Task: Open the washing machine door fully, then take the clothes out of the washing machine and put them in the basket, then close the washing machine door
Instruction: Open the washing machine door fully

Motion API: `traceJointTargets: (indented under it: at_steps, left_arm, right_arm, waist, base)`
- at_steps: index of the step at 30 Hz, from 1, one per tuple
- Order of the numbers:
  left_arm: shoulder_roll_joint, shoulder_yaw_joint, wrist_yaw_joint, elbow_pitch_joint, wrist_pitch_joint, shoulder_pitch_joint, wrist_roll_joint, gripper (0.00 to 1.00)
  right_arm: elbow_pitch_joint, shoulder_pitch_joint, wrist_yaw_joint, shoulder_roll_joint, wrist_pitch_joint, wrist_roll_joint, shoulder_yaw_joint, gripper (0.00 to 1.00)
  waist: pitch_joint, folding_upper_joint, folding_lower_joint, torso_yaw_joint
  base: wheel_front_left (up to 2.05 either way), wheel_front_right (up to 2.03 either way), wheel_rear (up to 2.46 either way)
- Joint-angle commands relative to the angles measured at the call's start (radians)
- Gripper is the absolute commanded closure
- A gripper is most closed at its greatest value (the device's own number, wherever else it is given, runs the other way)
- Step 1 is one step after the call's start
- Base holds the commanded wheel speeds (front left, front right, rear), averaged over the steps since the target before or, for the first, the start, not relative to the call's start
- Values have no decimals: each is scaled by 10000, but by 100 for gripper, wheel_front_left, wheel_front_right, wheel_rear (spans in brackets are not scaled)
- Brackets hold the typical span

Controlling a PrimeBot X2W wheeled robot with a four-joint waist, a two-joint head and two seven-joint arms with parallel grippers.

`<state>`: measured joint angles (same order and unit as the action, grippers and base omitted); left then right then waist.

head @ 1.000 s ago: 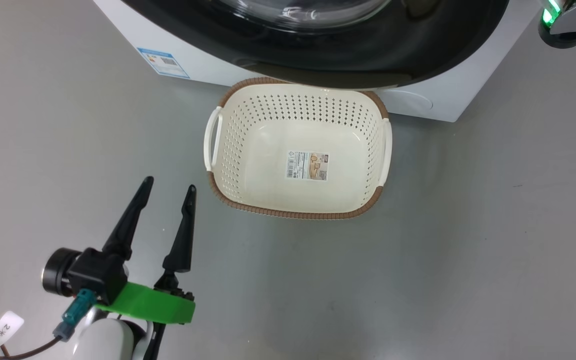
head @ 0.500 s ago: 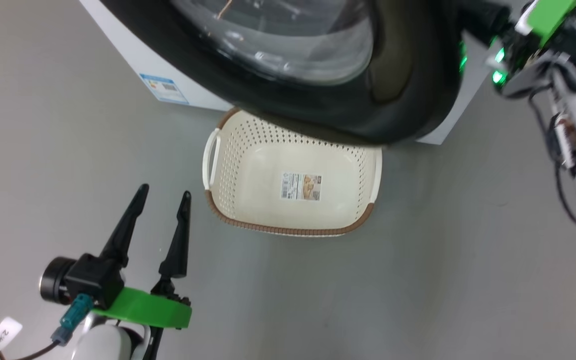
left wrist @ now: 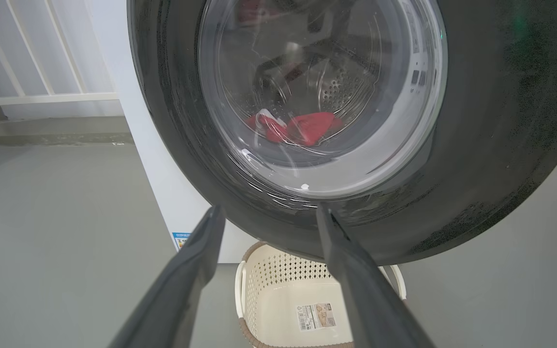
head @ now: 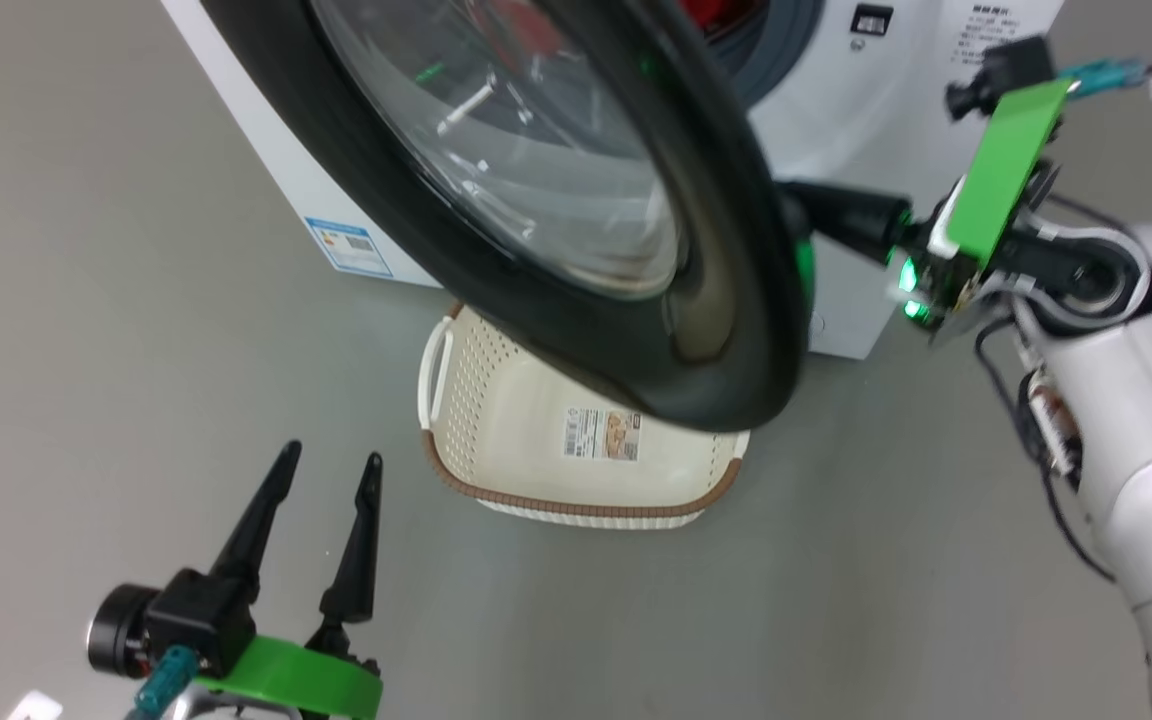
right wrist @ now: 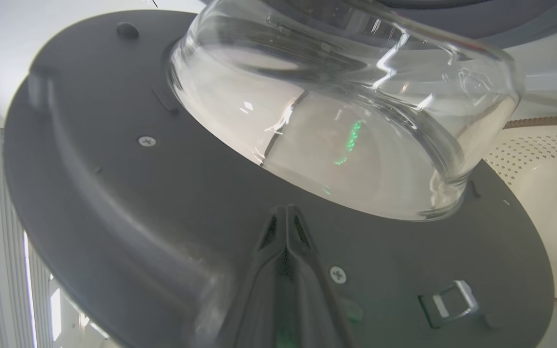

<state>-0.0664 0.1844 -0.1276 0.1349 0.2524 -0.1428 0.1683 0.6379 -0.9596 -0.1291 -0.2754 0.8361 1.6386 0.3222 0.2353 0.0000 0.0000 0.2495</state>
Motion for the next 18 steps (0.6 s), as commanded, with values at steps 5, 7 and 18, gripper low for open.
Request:
traceJointTargets:
  at_steps: [5,7,18]
  left_arm:
    - [-156,-366,-31,-185,93,249,-135,0]
    - [-148,-384,-31,-177,93,326,-157,0]
    - [-47,-627,-31,-81,93,653,-228,0]
  right_arm:
    - [-1094,882,-16,393,295,-4,392,100]
    - [-1422,1167,-16,455,357,-53,516,100]
    - [-2639,2213,-16,971,702,-215,1197,100]
  waist:
    - [-429,0,0,250]
    - [-515,0,0,342]
    - [-952,0,0,997]
  base:
    - [0,0,0]
    - [0,0,0]
    - [0,0,0]
